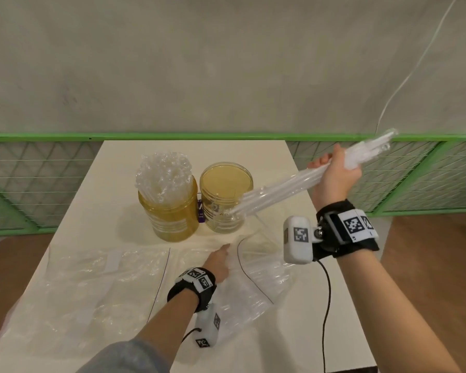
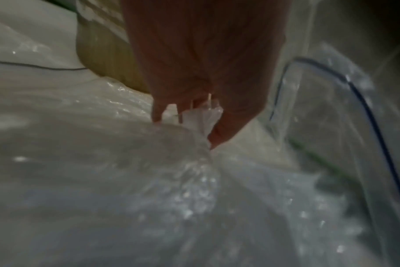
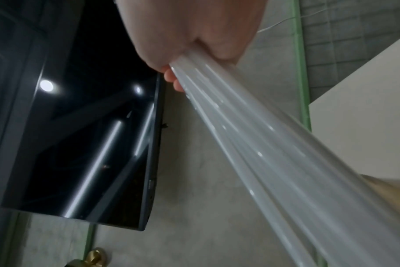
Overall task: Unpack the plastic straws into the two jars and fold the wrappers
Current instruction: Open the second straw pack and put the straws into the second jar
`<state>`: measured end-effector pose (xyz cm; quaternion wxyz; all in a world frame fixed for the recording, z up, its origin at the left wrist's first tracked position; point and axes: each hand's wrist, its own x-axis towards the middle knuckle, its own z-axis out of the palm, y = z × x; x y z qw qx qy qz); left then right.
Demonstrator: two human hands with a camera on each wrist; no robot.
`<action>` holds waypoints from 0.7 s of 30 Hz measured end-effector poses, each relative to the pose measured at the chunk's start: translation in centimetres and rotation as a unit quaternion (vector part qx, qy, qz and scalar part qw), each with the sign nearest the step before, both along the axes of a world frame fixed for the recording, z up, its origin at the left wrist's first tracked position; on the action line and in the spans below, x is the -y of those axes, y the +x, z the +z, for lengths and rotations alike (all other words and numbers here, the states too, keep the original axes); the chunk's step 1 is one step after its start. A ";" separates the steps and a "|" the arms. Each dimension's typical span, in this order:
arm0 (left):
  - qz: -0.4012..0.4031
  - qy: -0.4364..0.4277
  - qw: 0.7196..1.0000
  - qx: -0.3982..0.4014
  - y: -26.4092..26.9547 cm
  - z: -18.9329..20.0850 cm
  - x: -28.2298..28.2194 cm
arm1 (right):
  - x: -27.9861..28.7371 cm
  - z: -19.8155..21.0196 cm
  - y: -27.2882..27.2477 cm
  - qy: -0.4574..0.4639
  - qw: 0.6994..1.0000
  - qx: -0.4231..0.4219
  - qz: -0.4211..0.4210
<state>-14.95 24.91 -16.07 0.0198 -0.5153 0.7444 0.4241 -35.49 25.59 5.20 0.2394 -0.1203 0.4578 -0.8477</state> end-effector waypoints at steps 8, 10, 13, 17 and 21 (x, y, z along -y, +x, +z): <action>0.351 0.232 0.729 -0.541 0.1 9.2 2.6 | 1.8 0.6 4.6 -0.001 0.999 -0.028 0.033; 0.333 0.328 0.670 -0.576 -0.1 10.7 2.8 | 1.7 0.0 6.3 -0.003 0.998 -0.046 0.053; 0.354 0.337 0.672 -0.557 0.1 11.5 2.4 | 1.0 -0.4 8.4 -0.012 0.992 -0.088 0.088; 0.381 0.321 0.674 -0.545 0.3 11.7 2.4 | -0.8 -1.1 10.9 -0.011 0.973 -0.162 0.167; 0.361 0.312 0.721 -0.503 0.7 11.3 2.2 | -1.5 -2.3 11.4 0.007 0.969 -0.174 0.174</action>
